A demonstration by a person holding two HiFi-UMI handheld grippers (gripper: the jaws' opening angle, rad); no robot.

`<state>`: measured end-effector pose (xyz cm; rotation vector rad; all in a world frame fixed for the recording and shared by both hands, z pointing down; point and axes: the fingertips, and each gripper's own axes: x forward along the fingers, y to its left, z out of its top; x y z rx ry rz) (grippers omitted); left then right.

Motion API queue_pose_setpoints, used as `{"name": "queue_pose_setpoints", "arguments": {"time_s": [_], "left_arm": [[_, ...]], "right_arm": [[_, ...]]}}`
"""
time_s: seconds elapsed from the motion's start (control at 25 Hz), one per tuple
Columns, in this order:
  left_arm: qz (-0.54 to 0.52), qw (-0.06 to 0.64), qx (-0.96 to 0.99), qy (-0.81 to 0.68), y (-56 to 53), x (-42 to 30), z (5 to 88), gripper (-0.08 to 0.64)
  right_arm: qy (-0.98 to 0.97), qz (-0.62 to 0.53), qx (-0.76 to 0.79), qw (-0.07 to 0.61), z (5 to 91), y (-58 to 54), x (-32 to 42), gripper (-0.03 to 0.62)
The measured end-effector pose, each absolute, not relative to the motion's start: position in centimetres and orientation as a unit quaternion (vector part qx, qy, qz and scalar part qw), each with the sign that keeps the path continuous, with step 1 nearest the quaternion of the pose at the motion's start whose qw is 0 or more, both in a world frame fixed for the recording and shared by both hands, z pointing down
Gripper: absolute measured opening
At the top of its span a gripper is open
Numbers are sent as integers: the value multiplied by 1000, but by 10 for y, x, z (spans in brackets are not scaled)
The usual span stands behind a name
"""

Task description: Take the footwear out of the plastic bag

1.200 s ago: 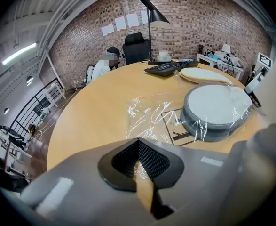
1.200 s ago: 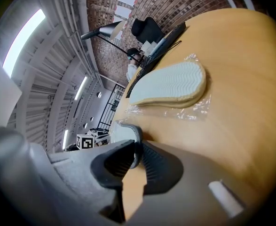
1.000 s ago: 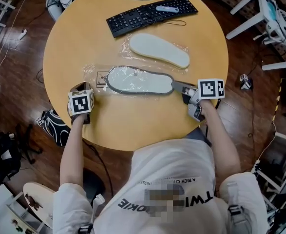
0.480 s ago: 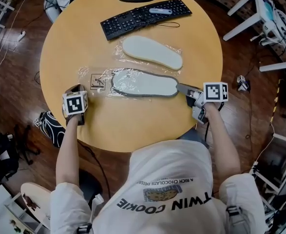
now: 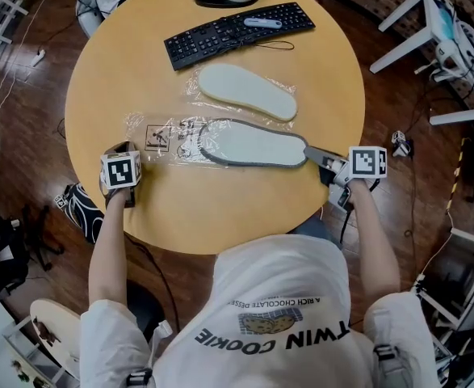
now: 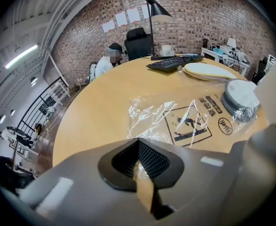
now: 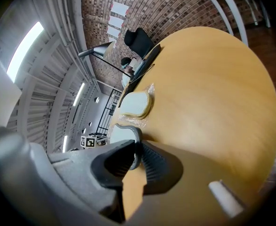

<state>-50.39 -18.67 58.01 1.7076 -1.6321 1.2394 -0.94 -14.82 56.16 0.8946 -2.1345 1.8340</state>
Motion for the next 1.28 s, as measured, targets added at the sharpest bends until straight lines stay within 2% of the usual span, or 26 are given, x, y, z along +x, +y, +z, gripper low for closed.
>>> {"name": "queue_pose_setpoints", "arguments": {"time_s": [0.2,0.48,0.96,1.12,1.28], "left_arm": [[454,227,618,-601,-190,-505,578,3],[454,249,607,-602,-186,-503,584,3],[462,239,609,-599,-189,-503,580,3],[461,245,610,-596,-188,-503,584,3],[460,258,611,-591,-185,-502,587,3]], "right_arm": [[-724,614,301,93,558,-144,11,46],[-734,602,305,66,545,-148,40,43],[-737,607,295,-30,511,-156,71,34],[-750,594,289,-30,504,-160,67,32],[-754,585,299,1,509,-160,68,32]]}}
